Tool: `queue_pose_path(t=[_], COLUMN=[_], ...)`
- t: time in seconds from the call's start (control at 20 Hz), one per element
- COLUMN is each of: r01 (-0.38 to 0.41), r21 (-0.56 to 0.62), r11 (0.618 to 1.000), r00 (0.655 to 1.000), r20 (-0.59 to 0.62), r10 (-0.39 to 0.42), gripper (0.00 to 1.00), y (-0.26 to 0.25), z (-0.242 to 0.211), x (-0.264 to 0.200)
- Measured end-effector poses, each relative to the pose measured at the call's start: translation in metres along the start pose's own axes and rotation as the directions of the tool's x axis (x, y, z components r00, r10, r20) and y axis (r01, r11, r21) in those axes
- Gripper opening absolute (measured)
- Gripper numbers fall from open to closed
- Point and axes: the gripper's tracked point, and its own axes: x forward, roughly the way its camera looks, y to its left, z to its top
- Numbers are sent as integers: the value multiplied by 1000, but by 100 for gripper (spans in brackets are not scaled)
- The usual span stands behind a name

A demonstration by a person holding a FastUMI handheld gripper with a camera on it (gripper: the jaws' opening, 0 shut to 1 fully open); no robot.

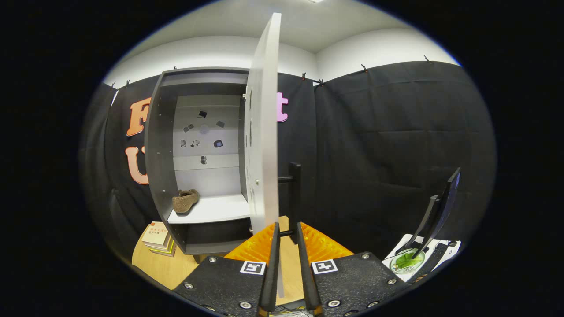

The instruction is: Open the shoe cabinet door, grab the shoes and put them into the shoe cabinet, then close the shoe cabinet door.

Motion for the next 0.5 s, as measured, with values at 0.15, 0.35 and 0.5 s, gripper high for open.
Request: queue_pose_path(t=[0.15,0.35,0.5], r01=[-8,-42,-89], r21=[-14,-22,-21], r11=[1000,999,996], r00=[1000,999,995], r20=[-9,-27,-47], r10=[7,42,88], gripper=[24,24,24], y=[4,20,39], z=[-4,-9,-17], x=[0,1,3])
